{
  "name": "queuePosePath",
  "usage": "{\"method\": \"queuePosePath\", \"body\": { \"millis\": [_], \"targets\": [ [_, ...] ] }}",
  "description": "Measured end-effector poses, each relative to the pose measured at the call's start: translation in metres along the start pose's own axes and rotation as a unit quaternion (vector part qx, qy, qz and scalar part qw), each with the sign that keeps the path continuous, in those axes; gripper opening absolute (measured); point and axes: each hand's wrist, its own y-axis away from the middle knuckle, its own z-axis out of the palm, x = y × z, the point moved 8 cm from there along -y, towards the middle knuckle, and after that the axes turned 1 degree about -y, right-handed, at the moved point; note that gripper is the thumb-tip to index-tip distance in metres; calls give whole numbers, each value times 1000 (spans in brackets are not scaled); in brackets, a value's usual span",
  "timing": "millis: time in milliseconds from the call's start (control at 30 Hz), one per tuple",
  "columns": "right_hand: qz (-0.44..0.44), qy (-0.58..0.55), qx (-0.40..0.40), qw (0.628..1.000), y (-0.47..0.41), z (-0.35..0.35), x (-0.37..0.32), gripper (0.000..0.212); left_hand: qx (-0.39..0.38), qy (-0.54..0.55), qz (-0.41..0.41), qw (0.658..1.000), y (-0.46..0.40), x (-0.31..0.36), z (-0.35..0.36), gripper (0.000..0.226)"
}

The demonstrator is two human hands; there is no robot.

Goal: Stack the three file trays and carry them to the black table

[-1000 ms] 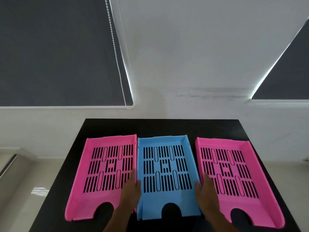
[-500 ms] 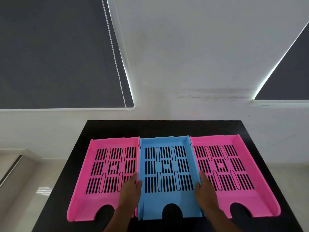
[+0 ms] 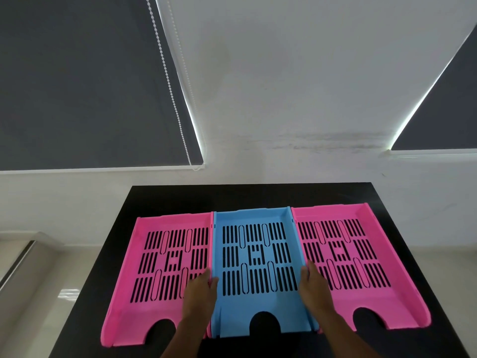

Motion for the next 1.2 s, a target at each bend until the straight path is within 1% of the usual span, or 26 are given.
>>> {"method": "queuePosePath", "body": {
  "millis": [67,167,300,367,500,600,667,867,1000,1200],
  "targets": [
    [-7,2,3,1000,-5,1,2,41,-5,-1,2,1000,-3,0,1,10],
    [-14,9,-3,1000,-13,4,8,38,-10,0,2,1000,-5,-1,3,15],
    [-17,13,-22,1000,-15,6,15,48,-9,7,-1,1000,-7,-3,5,18],
    [-21,20,-17,999,-13,4,14,47,-11,7,-1,1000,-7,-3,6,20],
    [-37,24,18,999,-3,-3,6,47,-11,0,-1,1000,-7,-3,6,25],
    [-50,31,49,997,6,-8,2,43,-16,-4,7,1000,-9,-2,6,23],
    [-55,39,55,996,6,-8,1,43,-19,-5,11,1000,-12,0,7,21],
    [-28,61,68,995,-8,-10,2,46,-21,-12,18,1000,-31,12,5,15],
    [-18,54,64,996,-23,-11,-2,48,-21,-15,26,999,-48,24,3,12],
    [11,51,39,998,-51,-10,-1,33,-9,-30,33,999,-72,38,-2,14]
  ]
}}
